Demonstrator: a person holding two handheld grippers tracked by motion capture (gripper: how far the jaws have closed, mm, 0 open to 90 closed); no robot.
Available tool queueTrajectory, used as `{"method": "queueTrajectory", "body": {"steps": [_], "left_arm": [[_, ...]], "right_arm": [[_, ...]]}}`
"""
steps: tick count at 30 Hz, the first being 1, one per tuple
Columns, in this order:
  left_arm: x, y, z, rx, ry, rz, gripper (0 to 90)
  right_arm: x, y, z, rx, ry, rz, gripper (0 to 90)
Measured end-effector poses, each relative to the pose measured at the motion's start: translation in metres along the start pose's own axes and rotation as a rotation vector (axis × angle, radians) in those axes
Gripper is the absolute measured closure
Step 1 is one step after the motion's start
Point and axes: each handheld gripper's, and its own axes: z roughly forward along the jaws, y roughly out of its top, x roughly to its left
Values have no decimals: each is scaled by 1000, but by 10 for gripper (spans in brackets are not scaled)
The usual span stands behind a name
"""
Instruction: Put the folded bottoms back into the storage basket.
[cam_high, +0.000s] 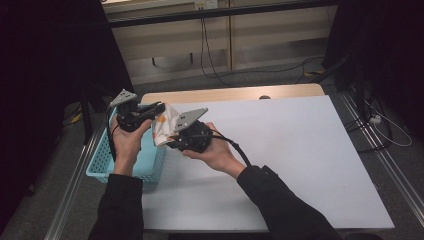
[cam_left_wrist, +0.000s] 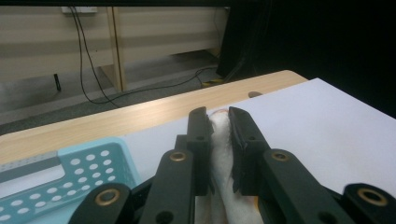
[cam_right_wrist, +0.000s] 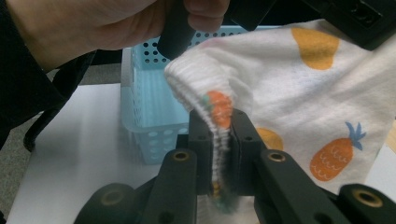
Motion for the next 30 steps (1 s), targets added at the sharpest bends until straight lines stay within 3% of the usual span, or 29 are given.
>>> {"method": "queueTrajectory", "body": {"steps": [30], "left_arm": [[33,3,-38,-47,53,-30,800]], "right_arm": [[10,37,32,-17,34,-32,820]]}}
